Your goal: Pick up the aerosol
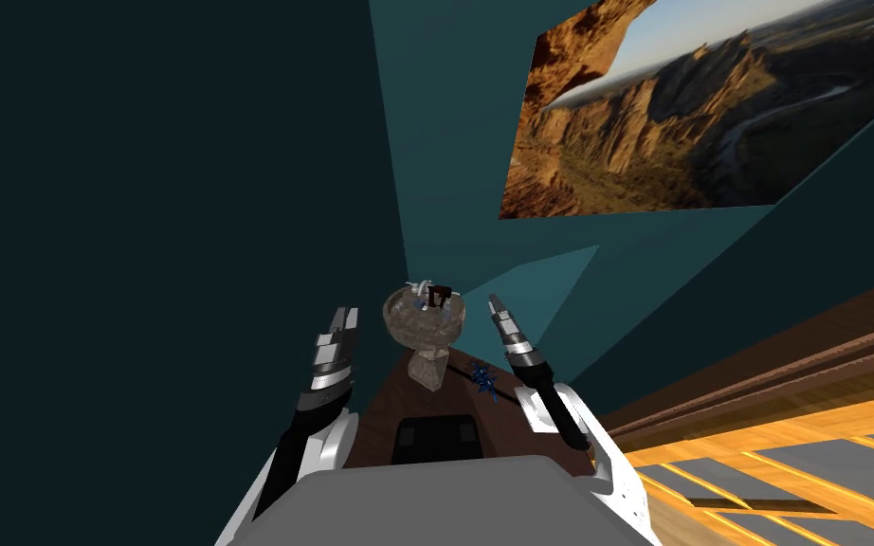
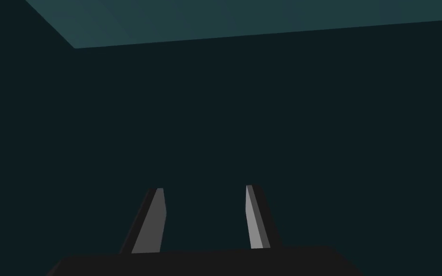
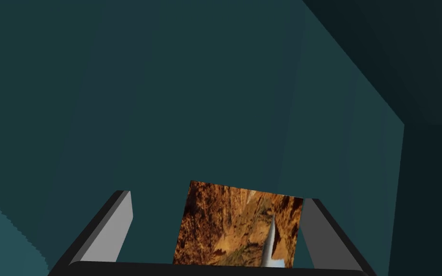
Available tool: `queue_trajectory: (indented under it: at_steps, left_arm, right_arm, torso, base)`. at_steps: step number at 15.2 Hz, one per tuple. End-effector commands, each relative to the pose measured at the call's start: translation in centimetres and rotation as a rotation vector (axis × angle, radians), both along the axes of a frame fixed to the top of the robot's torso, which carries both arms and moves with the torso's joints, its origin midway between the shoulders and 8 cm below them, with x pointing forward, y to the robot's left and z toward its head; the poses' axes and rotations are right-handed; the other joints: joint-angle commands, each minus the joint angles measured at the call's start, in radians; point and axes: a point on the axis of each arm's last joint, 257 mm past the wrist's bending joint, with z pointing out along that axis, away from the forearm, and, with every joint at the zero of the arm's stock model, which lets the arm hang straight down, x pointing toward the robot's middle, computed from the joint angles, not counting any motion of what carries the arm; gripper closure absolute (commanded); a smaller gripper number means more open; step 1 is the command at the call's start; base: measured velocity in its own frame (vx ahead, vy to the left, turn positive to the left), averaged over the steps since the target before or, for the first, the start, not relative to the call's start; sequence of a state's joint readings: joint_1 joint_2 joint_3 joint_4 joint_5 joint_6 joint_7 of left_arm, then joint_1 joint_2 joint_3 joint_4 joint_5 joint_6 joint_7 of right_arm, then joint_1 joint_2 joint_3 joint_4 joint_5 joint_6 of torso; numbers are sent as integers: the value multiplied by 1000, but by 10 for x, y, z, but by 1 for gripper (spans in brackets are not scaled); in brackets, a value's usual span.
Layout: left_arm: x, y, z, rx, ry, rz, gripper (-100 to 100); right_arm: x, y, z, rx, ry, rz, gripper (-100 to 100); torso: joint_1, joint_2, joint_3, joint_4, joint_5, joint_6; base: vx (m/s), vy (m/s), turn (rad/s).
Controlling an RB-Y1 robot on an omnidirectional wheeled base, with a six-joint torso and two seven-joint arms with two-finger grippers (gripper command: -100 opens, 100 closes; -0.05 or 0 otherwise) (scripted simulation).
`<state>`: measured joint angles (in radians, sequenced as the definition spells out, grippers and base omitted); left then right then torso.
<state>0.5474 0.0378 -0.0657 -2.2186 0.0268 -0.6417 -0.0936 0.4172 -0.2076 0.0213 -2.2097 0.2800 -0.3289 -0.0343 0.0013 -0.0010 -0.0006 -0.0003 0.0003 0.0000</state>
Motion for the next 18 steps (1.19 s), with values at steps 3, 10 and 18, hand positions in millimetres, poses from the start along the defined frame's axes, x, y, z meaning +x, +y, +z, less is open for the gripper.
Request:
queue_trajectory:
  at_steps: [3,10,18]
  left_arm:
    - [0,0,0,0,0,0,0]
    - [0,0,0,0,0,0,0]
    - [0,0,0,0,0,0,0]
  right_arm:
    - [12,9,-22,-144,45,-38,-100]
    - [24,17,-46,-336,80,-91,-100]
    - [39,21,-81,-571,128,-161,-100]
  torso:
    - [0,0,0,0,0,0]
    - [0,0,0,0,0,0]
    - [0,0,0,0,0,0]
  base:
    - [9,18,19]
    - [13,18,15]
    - [11,19,15]
